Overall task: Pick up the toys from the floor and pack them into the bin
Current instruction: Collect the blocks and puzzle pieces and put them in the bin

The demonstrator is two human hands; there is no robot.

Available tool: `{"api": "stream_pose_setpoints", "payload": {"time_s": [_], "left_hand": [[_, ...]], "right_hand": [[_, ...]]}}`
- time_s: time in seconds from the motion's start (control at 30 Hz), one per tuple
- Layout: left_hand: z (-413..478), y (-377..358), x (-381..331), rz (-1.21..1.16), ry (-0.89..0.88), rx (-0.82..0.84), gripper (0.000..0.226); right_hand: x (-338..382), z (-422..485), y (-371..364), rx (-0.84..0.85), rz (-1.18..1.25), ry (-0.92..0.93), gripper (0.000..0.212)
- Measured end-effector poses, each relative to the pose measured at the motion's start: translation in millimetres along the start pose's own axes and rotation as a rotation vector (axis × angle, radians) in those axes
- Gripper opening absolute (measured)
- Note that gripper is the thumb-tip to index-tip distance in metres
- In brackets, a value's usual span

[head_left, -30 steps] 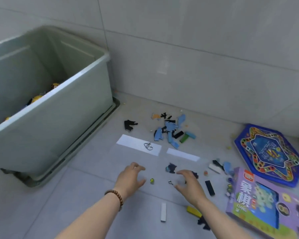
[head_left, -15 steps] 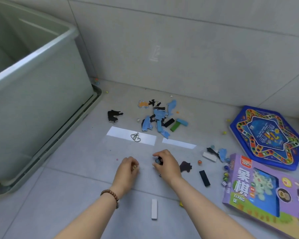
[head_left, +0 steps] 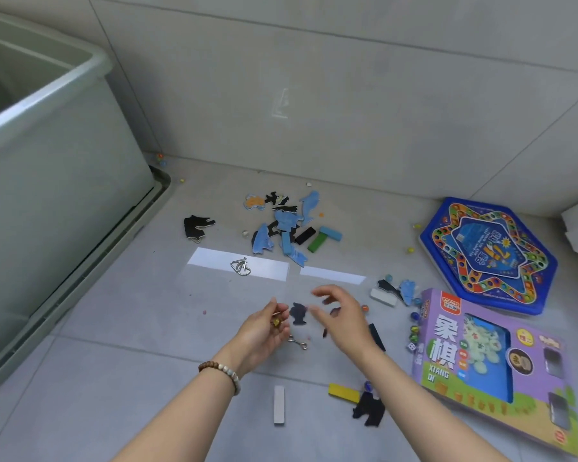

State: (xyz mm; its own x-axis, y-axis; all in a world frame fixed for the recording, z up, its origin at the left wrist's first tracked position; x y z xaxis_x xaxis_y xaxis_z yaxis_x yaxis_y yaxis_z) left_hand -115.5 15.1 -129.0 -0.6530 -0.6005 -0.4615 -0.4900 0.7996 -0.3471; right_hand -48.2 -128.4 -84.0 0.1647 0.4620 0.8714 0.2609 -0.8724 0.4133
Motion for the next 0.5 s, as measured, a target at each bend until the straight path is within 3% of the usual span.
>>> {"api": "stream_pose_setpoints", "payload": {"time_s": [0.1, 0.3, 0.5], "left_hand": [[5.2, -4.8, 0.9, 0.275, -0.057, -0.066, 0.036], [4.2, -22.8, 21.7, 0.382, -0.118, -0.061, 0.037], [2.1, -33.5, 31.3, 0.474, -0.121, -0.071, 0.040]], "right_hand": [[-48.2, -0.2, 60.9, -0.200, -0.176, -0.101, 0.020], [-85.3, 8.5, 71.6, -0.195, -0.240, -0.162, 0.031], [-81.4, 13.2, 66.4, -0.166, -0.335, -0.203, 0.019]]}}
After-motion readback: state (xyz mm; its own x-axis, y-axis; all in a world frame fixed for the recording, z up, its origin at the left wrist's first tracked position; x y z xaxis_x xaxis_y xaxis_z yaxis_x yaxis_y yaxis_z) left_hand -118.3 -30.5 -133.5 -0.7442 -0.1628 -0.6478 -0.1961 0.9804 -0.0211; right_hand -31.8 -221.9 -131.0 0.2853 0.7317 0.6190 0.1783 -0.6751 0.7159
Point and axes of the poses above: each hand's wrist, its own z-axis towards the middle knuckle, its own y-axis out of the back of the hand, x = y × z, the point moved 9 cm from there along z, towards the middle knuckle, and after that the axes turned 1 degree about z, right-handed, at the moved point
